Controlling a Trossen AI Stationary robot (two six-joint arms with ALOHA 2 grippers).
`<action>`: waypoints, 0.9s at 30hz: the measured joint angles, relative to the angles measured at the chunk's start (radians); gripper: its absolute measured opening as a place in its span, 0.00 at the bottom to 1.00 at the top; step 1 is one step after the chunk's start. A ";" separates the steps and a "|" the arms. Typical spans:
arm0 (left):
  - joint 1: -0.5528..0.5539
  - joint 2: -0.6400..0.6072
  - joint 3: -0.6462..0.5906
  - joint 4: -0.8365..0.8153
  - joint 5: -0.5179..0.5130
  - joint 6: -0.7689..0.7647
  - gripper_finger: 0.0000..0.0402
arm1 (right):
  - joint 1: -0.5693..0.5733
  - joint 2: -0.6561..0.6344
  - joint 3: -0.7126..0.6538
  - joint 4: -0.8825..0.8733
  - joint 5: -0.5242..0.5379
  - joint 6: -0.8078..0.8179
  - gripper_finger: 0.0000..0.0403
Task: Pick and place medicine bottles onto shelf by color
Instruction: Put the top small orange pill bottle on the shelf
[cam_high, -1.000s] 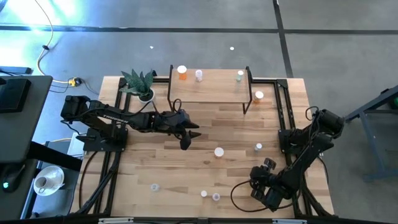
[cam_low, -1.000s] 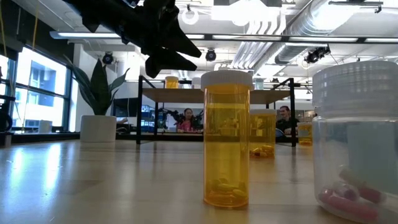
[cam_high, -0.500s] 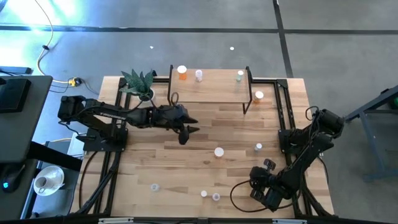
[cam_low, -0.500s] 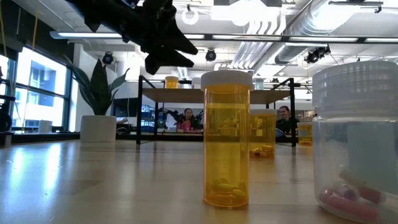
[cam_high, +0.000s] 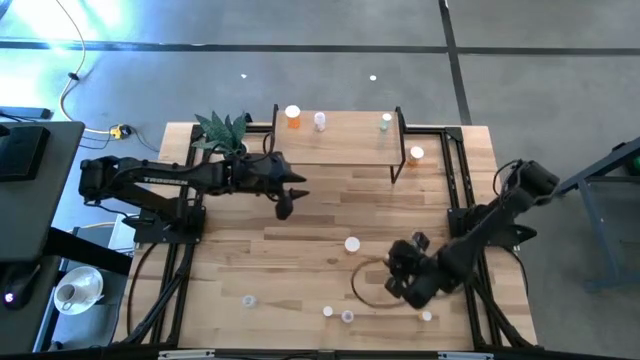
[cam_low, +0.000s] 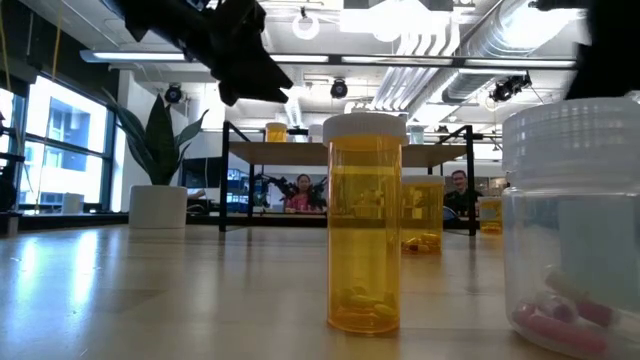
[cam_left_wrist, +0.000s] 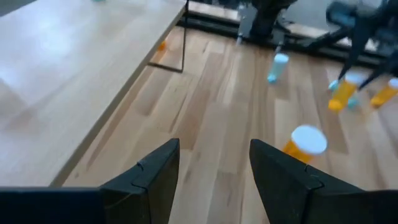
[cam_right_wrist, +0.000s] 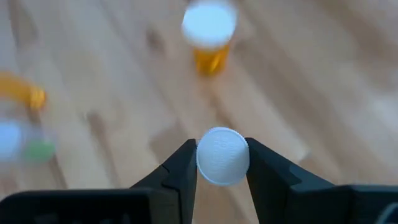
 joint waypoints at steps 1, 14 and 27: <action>0.002 0.000 0.000 -0.012 0.000 0.008 0.46 | -0.027 -0.021 0.000 0.000 0.005 -0.032 0.26; 0.014 0.001 0.000 -0.035 0.002 0.072 0.46 | -0.526 -0.285 0.000 0.160 -0.064 -0.664 0.26; 0.013 0.002 0.000 -0.048 0.000 0.044 0.46 | -1.009 -0.317 0.110 0.315 -0.326 -1.102 0.26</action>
